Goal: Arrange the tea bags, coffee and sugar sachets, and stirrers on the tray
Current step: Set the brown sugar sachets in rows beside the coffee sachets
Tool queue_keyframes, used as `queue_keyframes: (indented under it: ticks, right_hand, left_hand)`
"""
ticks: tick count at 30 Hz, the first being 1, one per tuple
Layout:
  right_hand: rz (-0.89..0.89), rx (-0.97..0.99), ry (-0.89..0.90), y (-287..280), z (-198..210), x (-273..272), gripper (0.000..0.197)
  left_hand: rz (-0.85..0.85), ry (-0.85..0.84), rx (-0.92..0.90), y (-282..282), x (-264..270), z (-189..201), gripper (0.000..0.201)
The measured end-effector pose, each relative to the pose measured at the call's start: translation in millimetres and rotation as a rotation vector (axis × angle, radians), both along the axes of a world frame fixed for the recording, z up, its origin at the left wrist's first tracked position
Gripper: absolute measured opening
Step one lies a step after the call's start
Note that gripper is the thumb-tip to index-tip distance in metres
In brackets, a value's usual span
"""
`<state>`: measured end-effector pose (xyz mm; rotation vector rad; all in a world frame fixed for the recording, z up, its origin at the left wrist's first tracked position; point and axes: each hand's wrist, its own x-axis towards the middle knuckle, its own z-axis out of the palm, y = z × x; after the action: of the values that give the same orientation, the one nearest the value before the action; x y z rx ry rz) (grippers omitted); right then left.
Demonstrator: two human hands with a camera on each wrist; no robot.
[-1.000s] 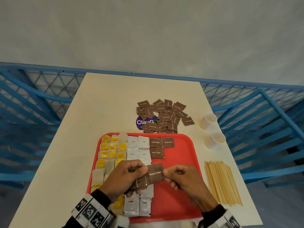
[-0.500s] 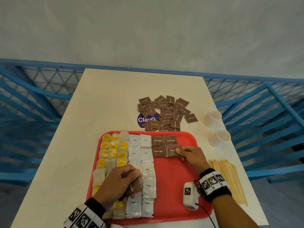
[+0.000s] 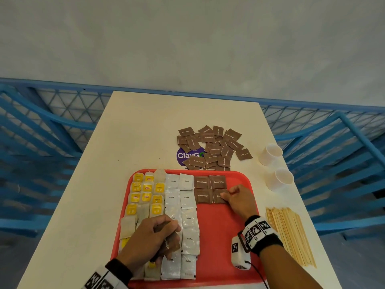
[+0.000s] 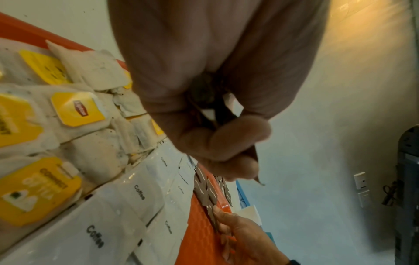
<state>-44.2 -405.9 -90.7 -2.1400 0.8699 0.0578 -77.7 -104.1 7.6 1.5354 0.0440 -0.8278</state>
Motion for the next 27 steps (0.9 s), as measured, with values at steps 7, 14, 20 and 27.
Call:
queue_keyframes:
  ticks: [7,14,20,27]
  right_hand:
    - [-0.008,0.008,-0.029,5.6,2.1,-2.4,0.025]
    - [0.139,-0.005,-0.141,22.0,56.4,-27.3,0.011]
    - [0.441,0.429,-0.172,82.2,125.5,-79.6,0.022]
    - [0.371,0.423,-0.308,101.3,128.9,-103.4,0.019]
  left_hand:
    - [0.022,0.026,-0.010,1.4,3.0,-1.9,0.030]
    - [0.059,0.191,-0.295,1.5,8.0,4.8,0.032]
    - [-0.004,-0.040,-0.196,-15.6,0.5,13.6,0.026]
    - [-0.021,-0.114,-0.185,-26.6,-12.7,21.0,0.022]
